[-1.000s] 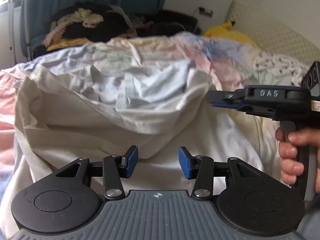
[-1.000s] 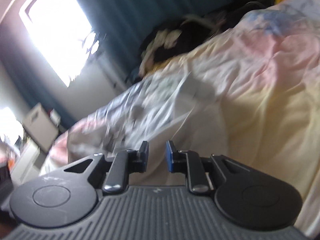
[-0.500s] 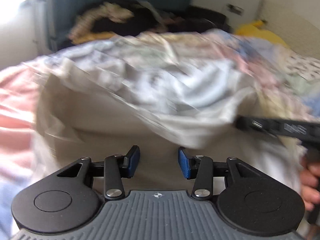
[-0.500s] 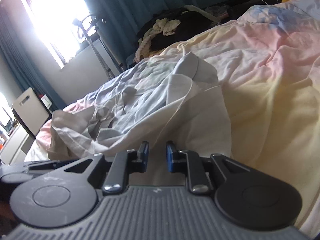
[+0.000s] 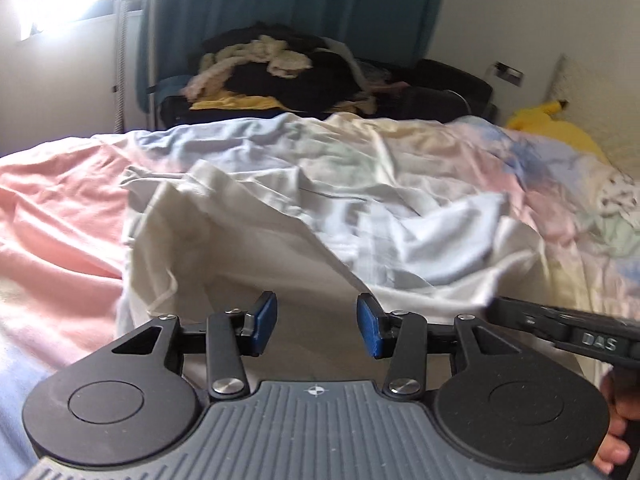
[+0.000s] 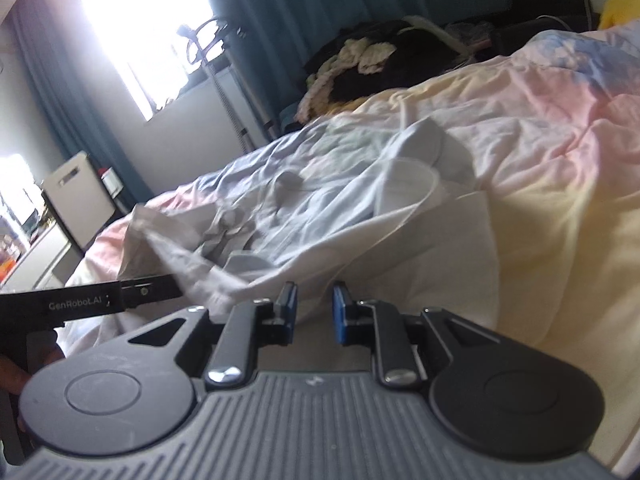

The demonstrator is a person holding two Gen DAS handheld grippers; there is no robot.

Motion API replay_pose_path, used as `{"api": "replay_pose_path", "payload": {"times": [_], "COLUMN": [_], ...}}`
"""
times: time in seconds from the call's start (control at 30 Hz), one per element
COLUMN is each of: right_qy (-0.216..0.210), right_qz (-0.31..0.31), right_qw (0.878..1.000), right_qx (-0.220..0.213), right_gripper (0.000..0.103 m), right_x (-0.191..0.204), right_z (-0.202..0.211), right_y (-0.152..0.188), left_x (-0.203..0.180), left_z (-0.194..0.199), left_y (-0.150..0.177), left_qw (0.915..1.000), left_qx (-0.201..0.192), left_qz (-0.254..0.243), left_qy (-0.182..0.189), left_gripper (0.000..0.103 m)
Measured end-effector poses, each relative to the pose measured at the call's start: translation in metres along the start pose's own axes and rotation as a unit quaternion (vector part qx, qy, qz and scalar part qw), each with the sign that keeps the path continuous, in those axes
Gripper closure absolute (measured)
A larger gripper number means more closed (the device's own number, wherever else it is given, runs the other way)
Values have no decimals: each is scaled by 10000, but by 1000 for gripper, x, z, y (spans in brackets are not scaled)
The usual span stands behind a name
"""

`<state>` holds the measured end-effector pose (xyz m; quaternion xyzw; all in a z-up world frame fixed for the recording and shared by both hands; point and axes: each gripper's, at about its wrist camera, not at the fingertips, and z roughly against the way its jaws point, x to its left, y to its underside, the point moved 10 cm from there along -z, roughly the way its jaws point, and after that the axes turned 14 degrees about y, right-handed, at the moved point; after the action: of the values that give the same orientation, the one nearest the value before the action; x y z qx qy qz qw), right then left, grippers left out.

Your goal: Fold clothes

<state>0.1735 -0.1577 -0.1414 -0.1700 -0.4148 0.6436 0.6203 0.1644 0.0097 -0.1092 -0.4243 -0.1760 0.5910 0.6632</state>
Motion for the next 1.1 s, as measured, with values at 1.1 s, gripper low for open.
{"api": "replay_pose_path", "payload": {"times": [1.1], "right_qy": [-84], "right_qz": [-254], "right_qw": [9978], "right_qx": [-611], "right_gripper": [81], "right_x": [-7], "right_z": [-17], "right_y": [-43], "left_x": [-31], "left_z": [-33], "left_y": [44], "left_qw": [9934], "left_qx": [735], "left_qz": [-878], "left_qy": [35], "left_gripper": [53]}}
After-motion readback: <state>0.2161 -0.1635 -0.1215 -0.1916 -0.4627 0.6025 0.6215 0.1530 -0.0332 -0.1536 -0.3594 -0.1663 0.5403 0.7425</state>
